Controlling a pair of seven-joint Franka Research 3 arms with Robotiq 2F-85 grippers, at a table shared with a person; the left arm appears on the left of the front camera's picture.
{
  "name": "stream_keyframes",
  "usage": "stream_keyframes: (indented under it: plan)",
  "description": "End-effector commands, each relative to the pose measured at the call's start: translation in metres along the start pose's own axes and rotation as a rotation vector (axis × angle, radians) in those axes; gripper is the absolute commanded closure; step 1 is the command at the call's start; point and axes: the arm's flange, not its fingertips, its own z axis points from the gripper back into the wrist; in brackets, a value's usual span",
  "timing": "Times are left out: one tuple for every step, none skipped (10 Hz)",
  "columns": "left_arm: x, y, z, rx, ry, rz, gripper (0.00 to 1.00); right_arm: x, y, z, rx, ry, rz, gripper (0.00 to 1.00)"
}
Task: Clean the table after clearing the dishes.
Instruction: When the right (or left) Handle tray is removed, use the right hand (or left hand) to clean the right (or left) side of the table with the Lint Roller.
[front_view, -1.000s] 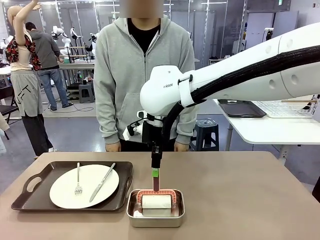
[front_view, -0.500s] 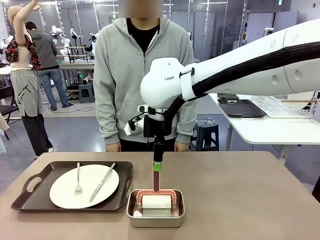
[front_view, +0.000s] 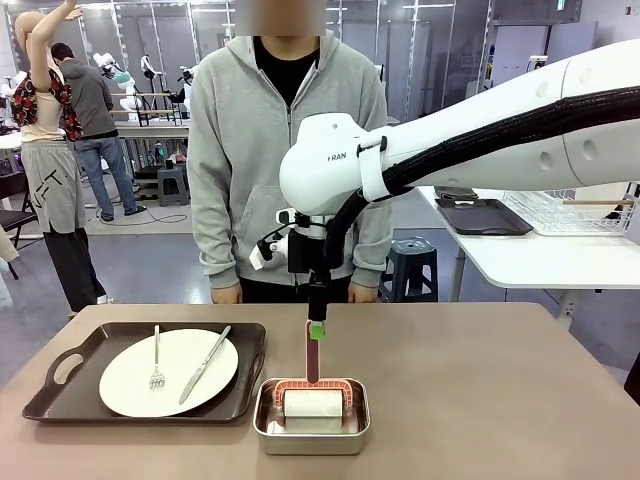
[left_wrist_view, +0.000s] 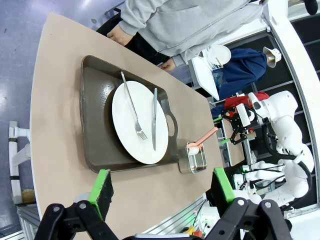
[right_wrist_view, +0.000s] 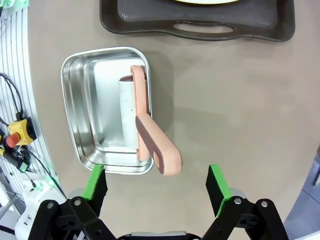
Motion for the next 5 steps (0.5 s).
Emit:
stream_keyframes:
  plan:
    - [0.0000,-0.0015,0.0027,-0.001,0.001,-0.002,0.00,-0.0019,0.0030,-0.0016,0.005,-0.026,0.018,0.00]
    - [0.0000,-0.0015,0.0027,-0.001,0.001,-0.002,0.00,-0.0019,0.0030,-0.0016,0.005,-0.026,0.018,0.00]
    - [0.0000,-0.0015,0.0027,-0.001,0.001,-0.002,0.00,-0.0019,0.0030,-0.0016,0.005,-0.026,0.018,0.00]
    - [0.0000,-0.0015,0.0027,-0.001,0.001,-0.002,0.00,-0.0019,0.0030,-0.0016,0.005,-0.026,0.018,0.00]
    - [0.0000,-0.0015,0.0027,-0.001,0.001,-0.002,0.00,-0.0019,0.0030,-0.0016,0.005,-0.026,0.018,0.00]
